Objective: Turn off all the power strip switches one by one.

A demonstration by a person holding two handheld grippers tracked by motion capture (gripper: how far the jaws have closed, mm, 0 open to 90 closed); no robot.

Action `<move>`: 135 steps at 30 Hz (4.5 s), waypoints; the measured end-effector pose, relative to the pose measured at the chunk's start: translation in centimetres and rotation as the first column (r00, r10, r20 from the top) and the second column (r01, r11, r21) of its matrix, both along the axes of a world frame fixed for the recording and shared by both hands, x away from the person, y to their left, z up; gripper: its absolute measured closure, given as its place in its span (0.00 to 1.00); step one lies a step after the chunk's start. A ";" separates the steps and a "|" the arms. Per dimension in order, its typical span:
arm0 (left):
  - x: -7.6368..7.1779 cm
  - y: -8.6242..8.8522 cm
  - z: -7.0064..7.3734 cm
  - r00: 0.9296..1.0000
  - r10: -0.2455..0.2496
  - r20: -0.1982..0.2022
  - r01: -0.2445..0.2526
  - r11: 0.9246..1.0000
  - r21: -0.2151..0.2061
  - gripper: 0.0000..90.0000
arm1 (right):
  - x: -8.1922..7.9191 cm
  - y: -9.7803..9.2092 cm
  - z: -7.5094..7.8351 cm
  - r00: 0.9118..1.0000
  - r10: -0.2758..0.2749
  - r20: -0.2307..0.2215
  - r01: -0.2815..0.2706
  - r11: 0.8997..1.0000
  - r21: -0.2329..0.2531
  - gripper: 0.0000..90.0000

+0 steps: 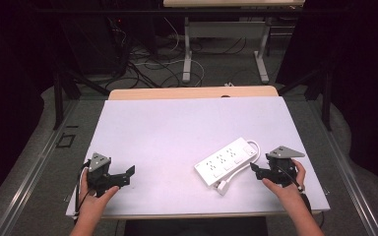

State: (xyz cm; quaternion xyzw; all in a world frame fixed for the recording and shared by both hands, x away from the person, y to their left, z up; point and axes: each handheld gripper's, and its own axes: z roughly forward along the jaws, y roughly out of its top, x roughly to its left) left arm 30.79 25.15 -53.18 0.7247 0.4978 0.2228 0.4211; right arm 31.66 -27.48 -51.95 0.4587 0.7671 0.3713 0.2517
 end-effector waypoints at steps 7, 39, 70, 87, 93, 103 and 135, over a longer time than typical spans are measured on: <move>0.1 0.1 0.0 1.000 0.022 -0.010 -0.022 1.000 0.006 0.03 | 1.1 0.8 0.9 1.000 0.017 -0.020 -0.017 1.000 -0.020 0.42; 0.5 0.8 -0.6 0.990 0.120 -0.068 -0.118 0.993 0.020 0.03 | 5.9 3.2 2.8 0.990 0.024 -0.137 -0.032 0.998 -0.052 0.77; 0.9 1.3 -1.0 0.981 0.156 -0.118 -0.154 0.988 0.028 0.03 | 9.2 3.3 0.7 0.956 -0.036 -0.290 -0.005 0.990 -0.142 1.00; 0.8 1.3 -0.9 0.982 0.150 -0.115 -0.148 0.989 0.025 0.03 | 9.7 2.9 0.4 0.942 -0.052 -0.331 0.014 0.993 -0.116 1.00; 0.8 1.2 -0.9 0.982 0.149 -0.116 -0.146 0.989 0.026 0.03 | 9.6 3.1 0.3 0.943 -0.051 -0.329 0.008 0.991 -0.130 1.00; 0.8 1.2 -1.0 0.982 0.149 -0.116 -0.147 0.989 0.026 0.03 | 9.7 2.3 0.2 0.942 -0.030 -0.333 0.019 0.999 -0.037 1.00; 0.9 1.2 -1.0 0.982 0.149 -0.118 -0.147 0.989 0.024 0.03 | 9.3 1.5 0.5 0.943 -0.043 -0.331 0.024 0.998 -0.061 0.90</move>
